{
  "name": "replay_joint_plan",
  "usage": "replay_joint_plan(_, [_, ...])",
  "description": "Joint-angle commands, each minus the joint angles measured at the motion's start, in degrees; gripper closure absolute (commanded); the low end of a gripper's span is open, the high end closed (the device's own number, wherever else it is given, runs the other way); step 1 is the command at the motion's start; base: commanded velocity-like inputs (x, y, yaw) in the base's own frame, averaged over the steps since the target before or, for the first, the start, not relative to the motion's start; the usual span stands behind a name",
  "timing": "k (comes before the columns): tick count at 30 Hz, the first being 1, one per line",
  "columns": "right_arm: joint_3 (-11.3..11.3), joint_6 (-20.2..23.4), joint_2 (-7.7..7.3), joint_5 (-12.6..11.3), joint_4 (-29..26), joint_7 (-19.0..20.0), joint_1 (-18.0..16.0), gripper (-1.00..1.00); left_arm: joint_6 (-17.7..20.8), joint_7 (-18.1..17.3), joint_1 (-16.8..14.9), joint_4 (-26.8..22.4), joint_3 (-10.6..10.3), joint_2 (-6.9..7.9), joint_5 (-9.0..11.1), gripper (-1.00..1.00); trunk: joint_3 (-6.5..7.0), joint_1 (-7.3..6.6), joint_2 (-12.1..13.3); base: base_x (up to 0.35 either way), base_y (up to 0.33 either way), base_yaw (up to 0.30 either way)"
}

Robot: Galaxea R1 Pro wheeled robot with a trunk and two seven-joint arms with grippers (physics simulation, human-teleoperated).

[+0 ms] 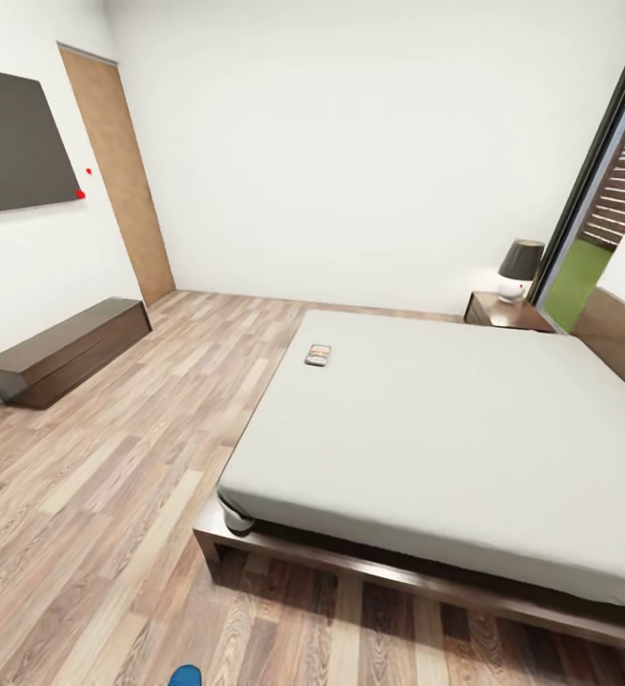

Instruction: In the bedroom, move the book from the bed onto either nightstand, and place the two sandals side by side next to the bed.

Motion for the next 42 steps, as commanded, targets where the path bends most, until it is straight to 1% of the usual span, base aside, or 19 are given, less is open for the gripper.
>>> replay_joint_plan(1, [0.2, 0.3, -0.03, 0.2, -0.2, 0.2, 0.0, 1.00, 0.0, 0.6, 0.0, 0.0, 0.3, -0.03, -1.3, 1.00, -0.11, 0.03, -0.1, 0.000, 0.000, 0.293])
replay_joint_plan(2, [0.2, 0.3, -0.03, 0.2, -0.2, 0.2, 0.0, 1.00, 0.1, 0.8, 0.0, 0.0, 0.3, -0.03, -2.2, 1.00, -0.11, 0.03, -0.1, 0.000, 0.000, 0.293])
replay_joint_plan(6, [0.1, 0.2, -0.03, 0.1, -0.1, 0.2, 0.0, 1.00, 0.9, 1.1, 0.0, 0.0, 0.3, 0.02, -3.3, 1.00, -0.11, 0.03, -0.1, 0.000, 0.000, 0.293])
replay_joint_plan(12, [-0.1, 0.2, -0.03, 0.0, -0.2, 0.2, 0.0, 1.00, 2.5, 1.1, -0.1, 0.0, 0.3, -0.01, -3.8, 1.00, -0.11, 0.03, -0.1, 0.000, 0.000, 0.272])
replay_joint_plan(16, [-0.2, 0.1, -0.09, -0.1, -0.3, 0.2, 0.0, 1.00, 3.0, 1.1, -0.1, 0.0, 0.3, 0.03, -3.9, 1.00, -0.11, 0.03, -0.1, 0.000, 0.000, 0.103])
replay_joint_plan(17, [-0.3, 0.1, -0.09, -0.2, -0.3, 0.2, 0.0, 1.00, 3.1, 1.1, -0.2, 0.0, 0.3, 0.03, -4.0, 1.00, -0.11, 0.03, -0.1, 0.000, 0.000, 0.057])
replay_joint_plan(19, [-0.6, 0.1, -0.15, -1.2, -0.3, 0.2, 0.0, 1.00, 3.1, 1.1, -0.2, 0.0, 0.3, 0.04, -4.0, 1.00, -0.11, 0.03, -0.1, 0.000, 0.000, -0.014])
replay_joint_plan(21, [-1.1, 0.1, -0.26, -2.6, -0.3, 0.2, 0.0, 1.00, 3.1, 1.1, -0.2, 0.0, 0.3, 0.04, -4.4, 1.00, -0.11, 0.03, -0.1, 0.000, 0.000, -0.124])
replay_joint_plan(26, [-1.7, 0.1, -0.53, -4.0, -0.3, 0.2, 0.0, 1.00, 3.1, 1.1, -0.2, 0.0, 0.3, 0.05, -5.8, 1.00, -0.11, 0.03, -0.1, 0.000, 0.000, -0.230])
replay_joint_plan(30, [-1.7, 0.1, -0.53, -4.3, -0.3, 0.2, 0.0, 1.00, 3.1, 1.1, -0.2, 0.0, 0.3, -0.04, -6.1, 1.00, -0.11, 0.03, -0.1, 0.000, 0.000, -0.278])
replay_joint_plan(42, [-1.9, 0.1, -0.43, -4.5, -0.5, 0.2, 0.0, 1.00, 3.2, 1.0, -0.2, 0.0, 0.3, -0.68, -6.4, 1.00, -0.11, 0.03, -0.1, 0.000, 0.000, -0.282])
